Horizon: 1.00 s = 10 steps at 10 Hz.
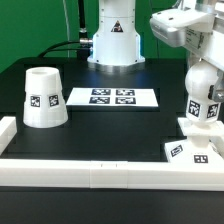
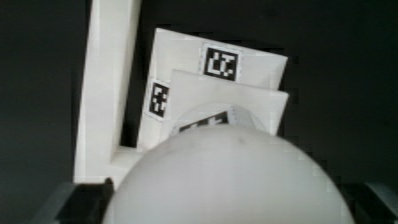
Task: Assemble lamp
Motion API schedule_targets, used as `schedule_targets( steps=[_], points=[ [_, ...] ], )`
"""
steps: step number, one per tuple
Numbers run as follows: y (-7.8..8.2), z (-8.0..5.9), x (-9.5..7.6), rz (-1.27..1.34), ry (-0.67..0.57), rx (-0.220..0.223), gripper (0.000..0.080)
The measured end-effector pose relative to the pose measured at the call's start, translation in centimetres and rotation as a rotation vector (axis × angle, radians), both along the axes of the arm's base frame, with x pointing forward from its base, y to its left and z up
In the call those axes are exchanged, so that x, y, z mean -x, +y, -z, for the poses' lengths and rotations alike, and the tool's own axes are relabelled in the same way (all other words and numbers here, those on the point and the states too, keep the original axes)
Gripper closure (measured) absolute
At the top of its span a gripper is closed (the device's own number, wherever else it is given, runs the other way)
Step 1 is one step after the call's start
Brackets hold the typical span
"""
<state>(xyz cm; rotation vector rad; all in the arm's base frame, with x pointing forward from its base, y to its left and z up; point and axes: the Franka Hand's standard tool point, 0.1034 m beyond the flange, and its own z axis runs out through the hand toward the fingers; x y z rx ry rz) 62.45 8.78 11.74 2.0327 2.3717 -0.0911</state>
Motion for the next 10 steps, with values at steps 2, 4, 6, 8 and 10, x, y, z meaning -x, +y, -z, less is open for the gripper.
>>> schedule_targets(
  steps=[2,4,6,8,10],
  points=[
    [-1.05,0.03,0.00,0.066,0.005,-0.003,0.0225],
    [-1.21,0.06,0.15,0.324,0.006,-0.012,0.0223],
    [-1.16,0.08,0.09,0.499,-0.003,-0.009,0.0223],
    [-1.14,0.10,0.11,0.644,-0.009,-0.004,0.0223],
    [-1.10,0.11,0.12,0.780,-0.015,0.001,0.0223]
  ],
)
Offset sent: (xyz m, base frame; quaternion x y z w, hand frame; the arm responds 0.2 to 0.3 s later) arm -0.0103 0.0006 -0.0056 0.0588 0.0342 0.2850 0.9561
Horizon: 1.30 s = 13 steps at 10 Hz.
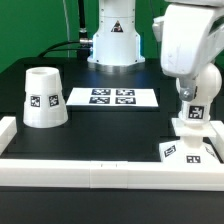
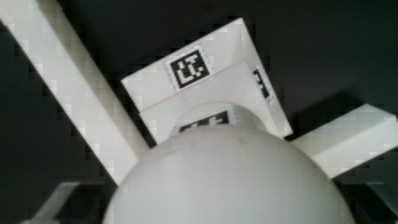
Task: Assemble lamp
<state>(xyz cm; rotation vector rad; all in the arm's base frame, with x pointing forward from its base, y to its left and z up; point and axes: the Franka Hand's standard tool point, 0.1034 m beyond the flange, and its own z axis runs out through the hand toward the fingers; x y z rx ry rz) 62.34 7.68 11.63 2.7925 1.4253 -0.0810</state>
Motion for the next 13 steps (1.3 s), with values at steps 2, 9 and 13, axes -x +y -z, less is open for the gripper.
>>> schedule_targets(
  steps=[2,9,13],
  points=[
    [0.04,0.03,0.02,0.147,-0.004,0.004,0.0222],
    [0.95,0.08,-0.35,0.878,-0.018,-0.034,0.0222],
    [0.94,0.12,-0.33,1.131,-0.012,-0.026,0.0222]
  ],
)
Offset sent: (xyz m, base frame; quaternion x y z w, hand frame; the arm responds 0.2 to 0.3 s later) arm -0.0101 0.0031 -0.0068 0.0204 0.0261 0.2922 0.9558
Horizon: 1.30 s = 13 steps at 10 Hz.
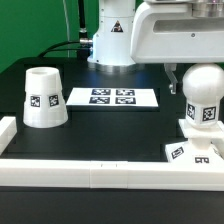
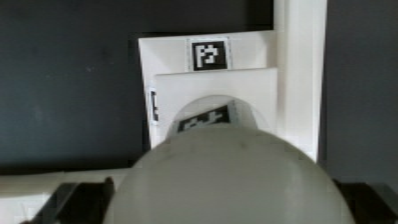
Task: Assemble lamp
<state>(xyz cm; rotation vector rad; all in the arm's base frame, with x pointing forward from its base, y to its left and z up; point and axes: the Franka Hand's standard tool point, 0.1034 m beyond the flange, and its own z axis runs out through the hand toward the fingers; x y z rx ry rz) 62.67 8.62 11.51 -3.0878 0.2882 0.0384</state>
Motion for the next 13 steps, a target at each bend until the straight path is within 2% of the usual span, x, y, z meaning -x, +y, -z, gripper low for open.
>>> schedule_targets(
  steps=[7,13],
  points=[
    [0.9,0.1,0.3,0.782,0.043,-0.031,0.0222],
    [1.0,0.2,0.0,1.242,0.132,-0.120,0.0222]
  ],
)
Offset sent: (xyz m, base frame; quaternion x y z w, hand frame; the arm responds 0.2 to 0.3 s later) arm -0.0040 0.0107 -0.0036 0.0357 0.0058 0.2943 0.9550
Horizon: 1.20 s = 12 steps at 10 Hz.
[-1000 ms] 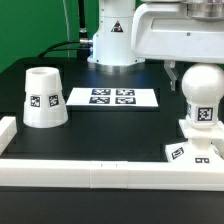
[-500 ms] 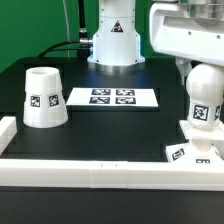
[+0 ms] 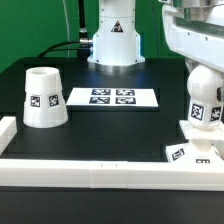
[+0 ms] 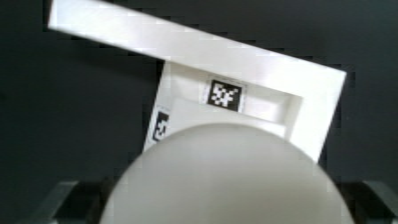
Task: Assemble lamp
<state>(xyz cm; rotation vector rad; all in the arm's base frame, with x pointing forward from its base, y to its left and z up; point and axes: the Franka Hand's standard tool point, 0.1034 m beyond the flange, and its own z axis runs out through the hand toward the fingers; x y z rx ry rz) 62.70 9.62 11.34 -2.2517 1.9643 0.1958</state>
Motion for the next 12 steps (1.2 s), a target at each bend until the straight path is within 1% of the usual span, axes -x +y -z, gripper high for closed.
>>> schedule_targets(
  steps=[2,4,6,7,8,9,12],
  points=[
    [-0.35,0.06,-0.11,0.142,0.025,-0.026,0.0222],
    [-0.31,0.06,-0.10,0.120,0.021,-0.026,0.0222],
    [-0.30,0.08,-0.02,0.027,0.006,-0.025,0.0120],
    [-0.27,0.17,0.35,-0.087,0.006,-0.017,0.0120],
    [-0.24,0.17,0.41,-0.201,-0.003,-0.009,0.0103],
    [-0.28,0.17,0.34,-0.236,-0.014,-0.009,0.0101],
    [-0.28,0.20,0.35,-0.483,-0.064,-0.014,0.0101]
  ],
)
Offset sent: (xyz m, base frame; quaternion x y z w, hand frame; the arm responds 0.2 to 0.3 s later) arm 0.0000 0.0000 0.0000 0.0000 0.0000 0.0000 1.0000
